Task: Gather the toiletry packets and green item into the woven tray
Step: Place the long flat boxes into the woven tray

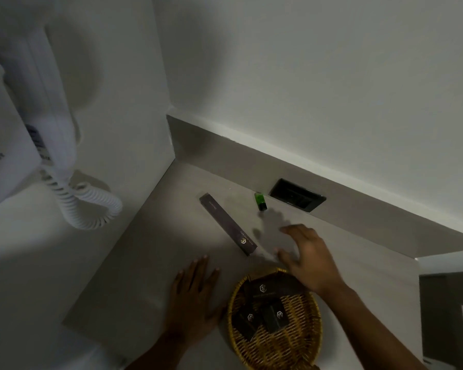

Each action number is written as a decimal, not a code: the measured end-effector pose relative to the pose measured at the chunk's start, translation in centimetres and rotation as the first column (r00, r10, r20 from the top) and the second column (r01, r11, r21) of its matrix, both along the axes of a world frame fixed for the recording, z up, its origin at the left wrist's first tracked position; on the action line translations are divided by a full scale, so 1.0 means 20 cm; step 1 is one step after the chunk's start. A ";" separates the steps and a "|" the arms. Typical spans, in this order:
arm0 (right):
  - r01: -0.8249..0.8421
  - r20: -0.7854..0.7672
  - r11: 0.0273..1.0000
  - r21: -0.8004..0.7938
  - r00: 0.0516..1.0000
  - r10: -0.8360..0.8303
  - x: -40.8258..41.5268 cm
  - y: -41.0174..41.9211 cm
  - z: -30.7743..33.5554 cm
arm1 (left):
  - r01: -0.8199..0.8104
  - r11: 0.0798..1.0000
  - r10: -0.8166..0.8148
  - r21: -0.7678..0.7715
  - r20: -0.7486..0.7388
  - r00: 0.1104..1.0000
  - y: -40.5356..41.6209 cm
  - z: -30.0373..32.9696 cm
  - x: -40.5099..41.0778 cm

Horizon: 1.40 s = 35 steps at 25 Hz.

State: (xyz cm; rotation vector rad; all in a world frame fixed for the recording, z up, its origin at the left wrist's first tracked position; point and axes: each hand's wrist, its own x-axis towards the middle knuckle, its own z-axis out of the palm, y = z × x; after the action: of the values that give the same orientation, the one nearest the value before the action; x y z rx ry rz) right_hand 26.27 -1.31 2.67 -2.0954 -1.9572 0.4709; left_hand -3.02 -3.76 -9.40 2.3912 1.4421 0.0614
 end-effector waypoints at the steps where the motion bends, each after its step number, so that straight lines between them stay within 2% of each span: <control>1: -0.024 0.025 0.998 -0.056 0.999 0.025 -0.09 0.08 -0.03 | -0.003 1.000 0.003 0.005 0.007 1.000 0.00 0.00 0.00; 4: -0.087 0.121 0.931 -0.354 0.983 0.138 -0.28 0.27 -0.15 | -0.013 1.000 0.013 0.022 0.019 1.000 -0.01 0.00 0.00; 5: -0.086 0.143 0.912 -0.401 0.977 0.155 -0.32 0.32 -0.17 | -0.017 1.000 0.017 0.024 0.023 1.000 -0.01 0.00 0.00; 7: -0.069 0.158 0.927 -0.370 0.978 0.136 -0.33 0.36 -0.18 | -0.021 0.999 0.020 0.026 0.024 0.999 -0.01 0.01 0.00; 11: -0.039 0.049 0.993 -0.110 0.998 0.045 -0.15 0.24 0.00 | -0.023 1.000 0.023 0.015 0.021 1.000 0.00 0.02 0.00; 13: -0.027 0.022 0.999 -0.043 0.999 0.028 0.03 0.08 0.12 | -0.018 1.000 0.018 0.014 0.018 1.000 0.00 0.02 0.00; 17: -0.020 -0.034 0.995 -0.100 0.999 0.016 0.34 -0.36 0.32 | -0.015 1.000 0.015 0.014 0.044 0.999 0.00 0.01 -0.01; 21: -0.012 -0.030 0.973 -0.229 1.000 0.005 0.42 -0.65 0.30 | -0.004 1.000 0.004 0.024 0.031 1.000 0.00 0.01 0.00; 24: -0.050 0.027 0.960 -0.275 0.998 0.059 0.30 -0.71 0.18 | 0.001 0.999 -0.002 0.033 0.030 1.000 0.00 0.01 0.00; 28: -0.019 0.030 0.960 -0.281 0.999 0.029 0.20 -0.72 0.04 | -0.010 0.999 0.009 0.041 0.020 1.000 0.00 0.00 0.00; 32: 0.002 0.020 0.944 -0.329 1.000 0.005 0.22 -0.75 0.02 | -0.010 0.999 0.010 0.037 0.021 1.000 0.00 0.01 0.00; 35: -0.043 0.104 0.929 -0.367 0.991 0.087 0.23 -0.75 0.05 | -0.010 0.999 0.009 0.038 0.027 1.000 0.00 0.00 0.00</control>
State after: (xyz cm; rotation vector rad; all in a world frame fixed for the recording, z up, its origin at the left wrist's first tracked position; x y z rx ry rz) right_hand 30.84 -16.34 3.67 -2.3278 -2.1485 0.7955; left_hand -3.02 -3.73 -9.46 2.4044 1.4530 0.1239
